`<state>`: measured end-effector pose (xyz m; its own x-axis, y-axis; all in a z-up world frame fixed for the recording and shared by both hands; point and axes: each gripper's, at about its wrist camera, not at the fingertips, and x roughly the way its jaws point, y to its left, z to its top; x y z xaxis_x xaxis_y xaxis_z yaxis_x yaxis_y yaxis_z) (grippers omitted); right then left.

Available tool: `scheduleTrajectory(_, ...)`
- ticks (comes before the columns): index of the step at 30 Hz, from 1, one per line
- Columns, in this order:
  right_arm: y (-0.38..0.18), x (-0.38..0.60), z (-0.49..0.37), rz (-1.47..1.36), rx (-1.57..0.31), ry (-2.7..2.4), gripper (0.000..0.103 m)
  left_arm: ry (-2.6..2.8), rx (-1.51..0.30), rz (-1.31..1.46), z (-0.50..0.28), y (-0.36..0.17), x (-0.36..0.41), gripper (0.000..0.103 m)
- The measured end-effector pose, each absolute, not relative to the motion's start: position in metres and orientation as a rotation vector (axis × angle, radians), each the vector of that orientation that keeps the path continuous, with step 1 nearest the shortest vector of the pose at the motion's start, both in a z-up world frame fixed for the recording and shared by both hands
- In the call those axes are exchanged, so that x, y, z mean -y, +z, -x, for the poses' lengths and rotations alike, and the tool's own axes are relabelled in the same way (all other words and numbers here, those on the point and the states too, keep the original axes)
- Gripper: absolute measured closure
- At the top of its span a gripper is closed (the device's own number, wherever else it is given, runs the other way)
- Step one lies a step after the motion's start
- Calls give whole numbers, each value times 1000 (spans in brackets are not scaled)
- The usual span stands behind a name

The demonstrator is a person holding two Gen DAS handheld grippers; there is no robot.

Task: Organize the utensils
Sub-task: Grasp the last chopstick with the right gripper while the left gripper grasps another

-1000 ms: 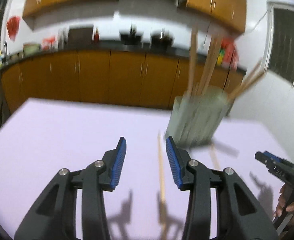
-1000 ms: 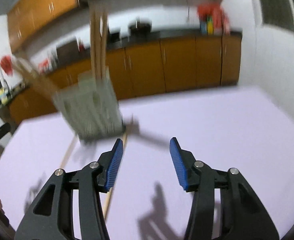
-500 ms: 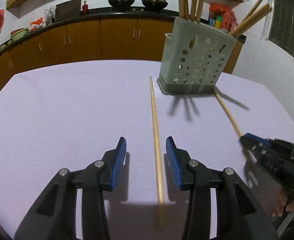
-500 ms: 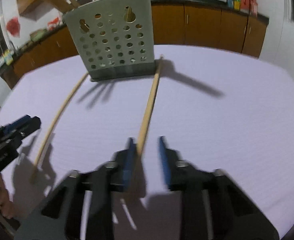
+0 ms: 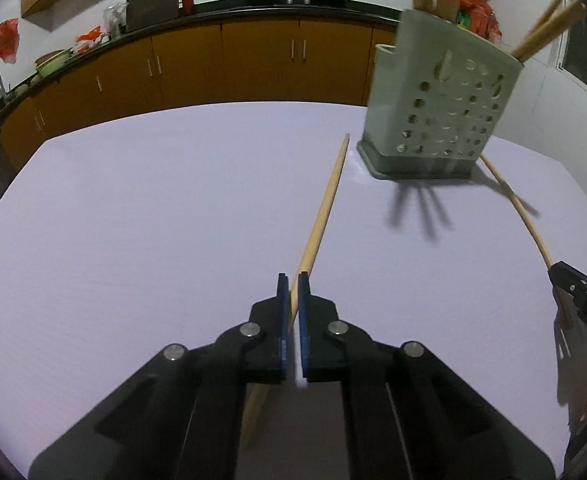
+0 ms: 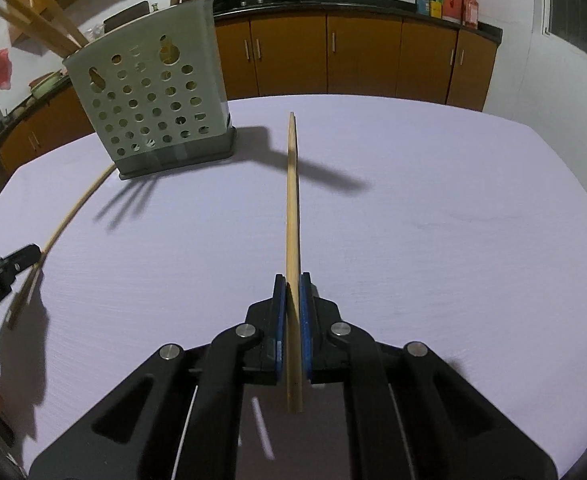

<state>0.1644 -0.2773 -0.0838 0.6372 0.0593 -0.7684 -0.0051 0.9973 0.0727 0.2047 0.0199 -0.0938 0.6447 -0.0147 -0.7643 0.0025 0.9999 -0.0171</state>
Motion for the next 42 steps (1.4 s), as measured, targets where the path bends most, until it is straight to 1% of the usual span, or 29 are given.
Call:
scheduleTrajectory(2, -84, 279, -165, -71, -880, 39, 95, -21, -883, 26, -204, -97, -22, 90)
scheduleTrajectory(4, -84, 279, -164, -73, -879, 40, 95, -27, -886, 34, -205, -97, -22, 90)
scheduleTrajectory(6, -84, 280, -164, -71, -879, 39, 95, -57, -886, 45, -205, -98, -22, 92)
scheduleTrajectory(14, -84, 279, -164, -74, -879, 40, 95, -154, -892, 3, -202, -101, -7, 92)
scheduleTrajectory(34, -84, 278, -165, -75, -880, 39, 95, -139, -891, 9, -200, -99, -13, 93)
scheduleTrajectory(38, -84, 278, -165, -74, -879, 39, 95, -132, -893, 15, -201, -99, -14, 96)
scheduleTrajectory(42, -83, 278, -166, -72, -871, 39, 95, -134, -868, 31, -198, -89, -19, 96)
